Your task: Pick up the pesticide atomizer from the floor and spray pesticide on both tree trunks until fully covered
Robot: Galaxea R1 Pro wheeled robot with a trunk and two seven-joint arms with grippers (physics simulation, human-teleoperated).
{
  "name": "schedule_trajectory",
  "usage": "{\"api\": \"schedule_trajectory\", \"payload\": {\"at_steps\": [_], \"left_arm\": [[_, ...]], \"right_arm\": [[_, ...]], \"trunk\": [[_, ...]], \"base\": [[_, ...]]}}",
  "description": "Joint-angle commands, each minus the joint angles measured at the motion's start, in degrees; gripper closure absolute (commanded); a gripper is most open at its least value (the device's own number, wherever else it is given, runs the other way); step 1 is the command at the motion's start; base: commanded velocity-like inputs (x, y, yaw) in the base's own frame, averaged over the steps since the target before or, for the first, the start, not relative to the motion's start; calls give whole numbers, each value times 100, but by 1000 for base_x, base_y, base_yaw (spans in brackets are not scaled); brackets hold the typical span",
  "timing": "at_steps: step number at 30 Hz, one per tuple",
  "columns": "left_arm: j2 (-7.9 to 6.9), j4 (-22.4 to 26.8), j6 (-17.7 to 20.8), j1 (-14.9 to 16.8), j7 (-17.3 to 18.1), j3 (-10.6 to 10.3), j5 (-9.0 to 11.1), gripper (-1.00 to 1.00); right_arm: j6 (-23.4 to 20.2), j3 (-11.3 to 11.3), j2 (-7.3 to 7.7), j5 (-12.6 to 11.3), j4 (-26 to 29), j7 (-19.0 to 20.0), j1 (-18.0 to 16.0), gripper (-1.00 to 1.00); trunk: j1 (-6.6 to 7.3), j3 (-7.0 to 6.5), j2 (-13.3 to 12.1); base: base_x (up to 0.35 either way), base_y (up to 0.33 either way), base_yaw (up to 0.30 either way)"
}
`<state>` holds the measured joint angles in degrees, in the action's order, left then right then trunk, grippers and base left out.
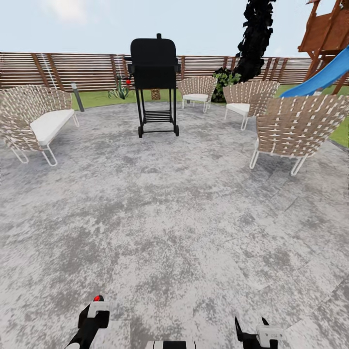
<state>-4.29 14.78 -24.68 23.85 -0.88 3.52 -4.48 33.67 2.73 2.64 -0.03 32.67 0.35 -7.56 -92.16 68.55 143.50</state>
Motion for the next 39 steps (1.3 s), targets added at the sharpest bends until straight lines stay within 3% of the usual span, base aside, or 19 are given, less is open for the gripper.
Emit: {"api": "schedule_trajectory", "payload": {"at_steps": [1,19,39], "left_arm": [[-6,-1,3,-5,0,1,0,100],[-45,-10,7,-12,-9,3,6,100],[-45,-3,7,-16,-9,7,7,100]], "right_arm": [[8,0,0,-2,-57,0,0,-100],[17,-9,-26,3,-232,0,-1,-100],[17,-9,-27,3,-234,1,-1,-100]], "trunk": [[2,-32,-2],[51,-592,-30],[490,-1130,-832]], "base": [[0,0,0],[0,0,0],[0,0,0]]}}
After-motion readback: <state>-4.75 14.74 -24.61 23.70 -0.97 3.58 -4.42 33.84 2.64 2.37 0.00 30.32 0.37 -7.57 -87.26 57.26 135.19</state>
